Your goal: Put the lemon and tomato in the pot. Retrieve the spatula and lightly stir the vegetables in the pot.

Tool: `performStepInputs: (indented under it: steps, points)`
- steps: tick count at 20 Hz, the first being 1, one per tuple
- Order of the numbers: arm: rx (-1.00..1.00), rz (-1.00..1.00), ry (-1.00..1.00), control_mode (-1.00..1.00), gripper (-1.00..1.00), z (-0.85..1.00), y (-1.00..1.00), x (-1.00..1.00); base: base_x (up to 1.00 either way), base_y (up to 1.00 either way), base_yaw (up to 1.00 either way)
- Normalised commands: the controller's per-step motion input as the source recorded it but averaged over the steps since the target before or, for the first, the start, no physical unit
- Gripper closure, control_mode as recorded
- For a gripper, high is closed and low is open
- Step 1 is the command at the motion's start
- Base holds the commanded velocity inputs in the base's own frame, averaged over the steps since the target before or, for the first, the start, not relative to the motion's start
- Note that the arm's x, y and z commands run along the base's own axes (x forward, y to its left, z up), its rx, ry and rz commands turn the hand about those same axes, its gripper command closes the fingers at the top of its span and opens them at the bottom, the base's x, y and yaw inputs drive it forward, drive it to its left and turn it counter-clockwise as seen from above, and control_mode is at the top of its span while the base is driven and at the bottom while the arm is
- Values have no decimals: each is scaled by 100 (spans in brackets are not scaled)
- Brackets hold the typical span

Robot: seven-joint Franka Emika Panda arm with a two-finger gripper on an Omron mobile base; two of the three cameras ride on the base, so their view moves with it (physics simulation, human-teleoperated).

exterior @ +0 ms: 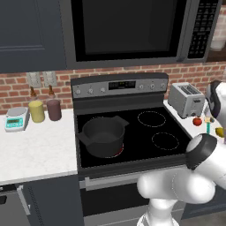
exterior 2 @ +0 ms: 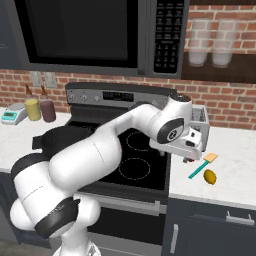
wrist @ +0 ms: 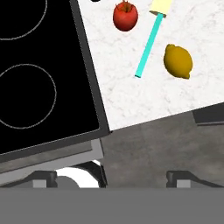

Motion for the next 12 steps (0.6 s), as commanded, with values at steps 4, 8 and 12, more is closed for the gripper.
performStepInputs:
  steps: [4, 8, 12]
  points:
    - [0, -4, 0, -100, -100, -32, -97, 0, 0, 0, 0]
    - [0, -1, 0, -100, -100, -32, -77, 19, 0, 0, 0]
    - [0, 0, 0, -100, -100, -34, -50, 40, 0, 0, 0]
